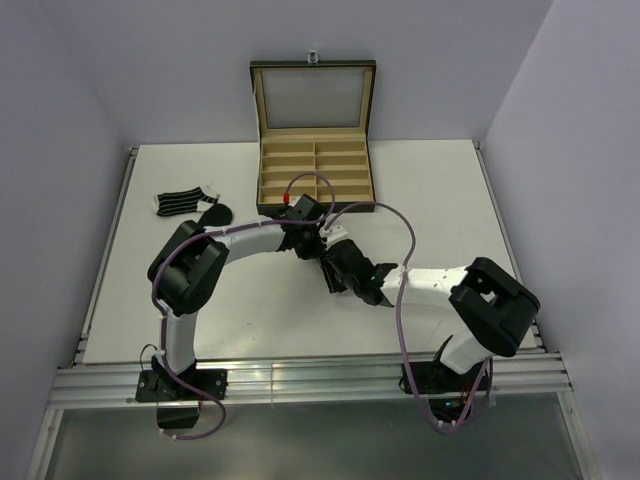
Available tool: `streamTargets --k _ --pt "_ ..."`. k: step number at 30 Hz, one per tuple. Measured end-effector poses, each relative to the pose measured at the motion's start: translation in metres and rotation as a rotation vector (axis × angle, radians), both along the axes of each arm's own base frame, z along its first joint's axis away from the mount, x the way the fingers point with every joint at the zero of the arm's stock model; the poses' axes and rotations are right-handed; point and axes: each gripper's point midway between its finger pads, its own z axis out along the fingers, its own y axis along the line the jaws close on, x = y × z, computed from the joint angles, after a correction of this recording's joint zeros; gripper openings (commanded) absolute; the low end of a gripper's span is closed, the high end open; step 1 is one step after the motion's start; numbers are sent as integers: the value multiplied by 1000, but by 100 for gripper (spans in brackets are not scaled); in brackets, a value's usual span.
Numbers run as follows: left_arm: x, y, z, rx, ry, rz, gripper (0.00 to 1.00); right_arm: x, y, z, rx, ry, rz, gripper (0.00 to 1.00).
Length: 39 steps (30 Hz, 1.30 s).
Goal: Roll the socks
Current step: Roll the sock at the center of the board.
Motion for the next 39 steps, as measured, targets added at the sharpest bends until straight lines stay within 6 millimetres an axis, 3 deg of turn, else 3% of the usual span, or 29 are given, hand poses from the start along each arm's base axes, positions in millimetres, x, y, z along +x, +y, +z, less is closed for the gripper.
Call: streamTargets --k 5,8,13,19,20,24,30,39 --pt "-1 -1 0 -3 3 -3 5 0 5 -8 -48 -10 7 41" --pt "-1 -1 0 -4 3 -4 6 2 5 -11 -63 -17 -2 34" --pt "-1 -1 0 -5 3 -4 13 6 4 -14 -82 -24 -18 0" --pt "-1 3 -2 -46 -8 10 41 6 5 -13 -37 17 -24 0" --pt "-1 5 0 -59 -11 18 51 6 5 -13 -17 36 -23 0" --pt "-6 17 6 -94 -16 51 68 14 0 -12 99 136 -31 0" --pt "-10 25 12 -148 -26 86 79 17 -5 -10 301 316 -5 0" --pt "-22 33 16 -201 -51 85 80 5 4 -13 605 589 86 0"
